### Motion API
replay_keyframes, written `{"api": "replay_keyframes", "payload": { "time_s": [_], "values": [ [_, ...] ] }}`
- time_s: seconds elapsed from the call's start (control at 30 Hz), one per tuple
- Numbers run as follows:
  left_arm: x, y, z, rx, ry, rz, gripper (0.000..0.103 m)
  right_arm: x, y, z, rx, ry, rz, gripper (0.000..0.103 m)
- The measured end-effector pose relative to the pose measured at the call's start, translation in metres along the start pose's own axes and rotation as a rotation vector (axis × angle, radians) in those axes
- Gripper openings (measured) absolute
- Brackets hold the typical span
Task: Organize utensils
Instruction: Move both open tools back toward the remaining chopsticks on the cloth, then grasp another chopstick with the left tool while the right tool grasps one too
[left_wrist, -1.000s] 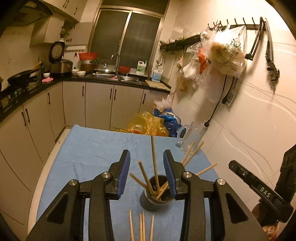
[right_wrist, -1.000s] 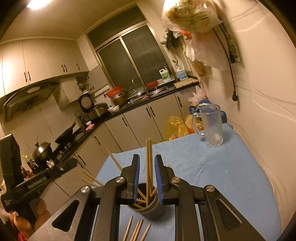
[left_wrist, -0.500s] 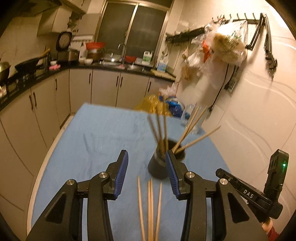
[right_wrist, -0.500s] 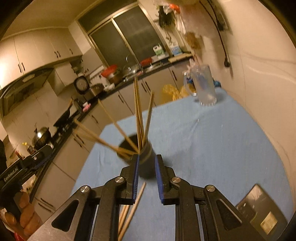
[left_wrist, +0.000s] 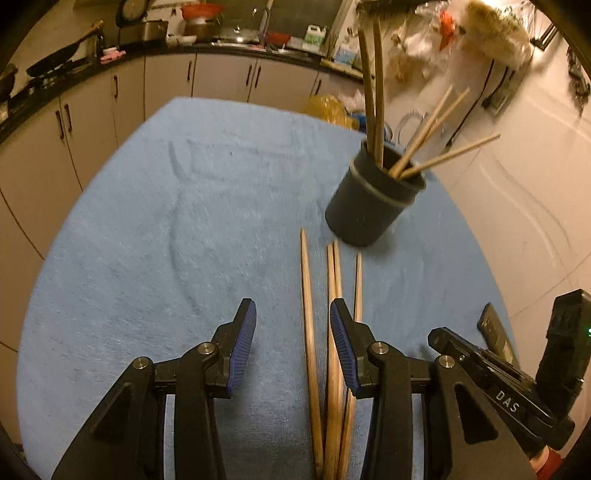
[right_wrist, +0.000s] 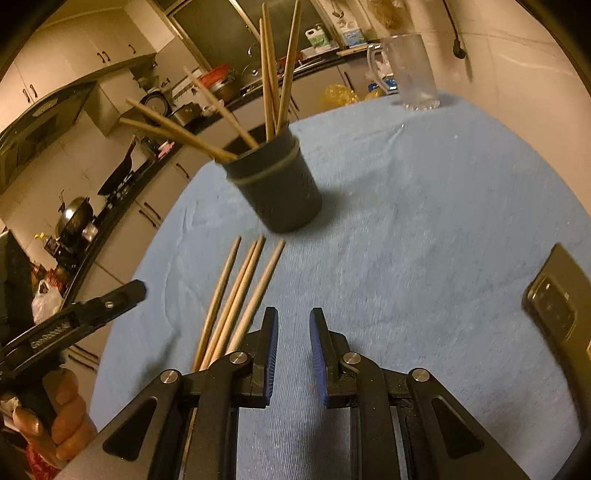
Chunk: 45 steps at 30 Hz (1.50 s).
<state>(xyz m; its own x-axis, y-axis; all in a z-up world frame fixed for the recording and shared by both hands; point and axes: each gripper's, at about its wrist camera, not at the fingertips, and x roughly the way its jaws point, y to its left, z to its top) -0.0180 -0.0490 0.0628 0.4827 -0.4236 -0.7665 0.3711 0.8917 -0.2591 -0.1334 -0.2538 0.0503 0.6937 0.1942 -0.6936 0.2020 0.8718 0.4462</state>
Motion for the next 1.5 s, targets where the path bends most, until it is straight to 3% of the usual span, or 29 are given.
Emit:
{"api": "replay_keyframes", "payload": {
  "time_s": [0.2, 0.27, 0.33, 0.5, 0.57, 0.73, 0.93, 1.07, 1.3, 1.43, 1.47, 1.5],
  "values": [
    [0.032, -0.011, 0.006, 0.033, 0.080, 0.008, 0.039, 0.001, -0.004, -0.007, 0.014, 0.006, -0.001, 0.019],
    [0.046, -0.014, 0.013, 0.038, 0.112, 0.020, 0.028, 0.001, -0.005, -0.007, 0.019, 0.007, 0.001, 0.019],
    [0.059, -0.017, 0.020, 0.052, 0.137, 0.021, 0.028, 0.001, -0.007, -0.007, 0.023, 0.008, 0.004, 0.019],
    [0.088, -0.028, 0.034, 0.088, 0.176, 0.064, 0.015, 0.000, -0.010, -0.004, 0.032, 0.008, 0.012, 0.019],
    [0.091, -0.030, 0.037, 0.100, 0.174, 0.098, 0.007, 0.001, -0.012, -0.002, 0.046, 0.018, 0.020, 0.019],
    [0.079, -0.017, 0.029, 0.082, 0.159, 0.136, 0.007, 0.007, -0.009, 0.009, 0.066, 0.055, 0.050, 0.019],
    [0.056, 0.011, 0.006, 0.001, 0.141, 0.106, 0.007, 0.037, 0.013, 0.029, 0.070, 0.138, 0.083, 0.019],
    [0.046, 0.019, 0.000, -0.008, 0.141, 0.088, 0.007, 0.061, 0.023, 0.039, 0.086, 0.197, 0.060, 0.019],
    [0.046, 0.023, -0.002, -0.002, 0.134, 0.062, 0.007, 0.091, 0.035, 0.050, 0.091, 0.281, -0.065, 0.019],
    [0.047, 0.022, -0.001, 0.005, 0.134, 0.064, 0.007, 0.097, 0.049, 0.050, 0.023, 0.281, -0.130, 0.019],
    [0.048, 0.021, 0.000, 0.004, 0.134, 0.064, 0.007, 0.099, 0.051, 0.050, 0.005, 0.282, -0.144, 0.018],
    [0.048, 0.021, 0.000, 0.004, 0.134, 0.066, 0.007, 0.100, 0.056, 0.050, -0.028, 0.282, -0.175, 0.010]
  ]
}}
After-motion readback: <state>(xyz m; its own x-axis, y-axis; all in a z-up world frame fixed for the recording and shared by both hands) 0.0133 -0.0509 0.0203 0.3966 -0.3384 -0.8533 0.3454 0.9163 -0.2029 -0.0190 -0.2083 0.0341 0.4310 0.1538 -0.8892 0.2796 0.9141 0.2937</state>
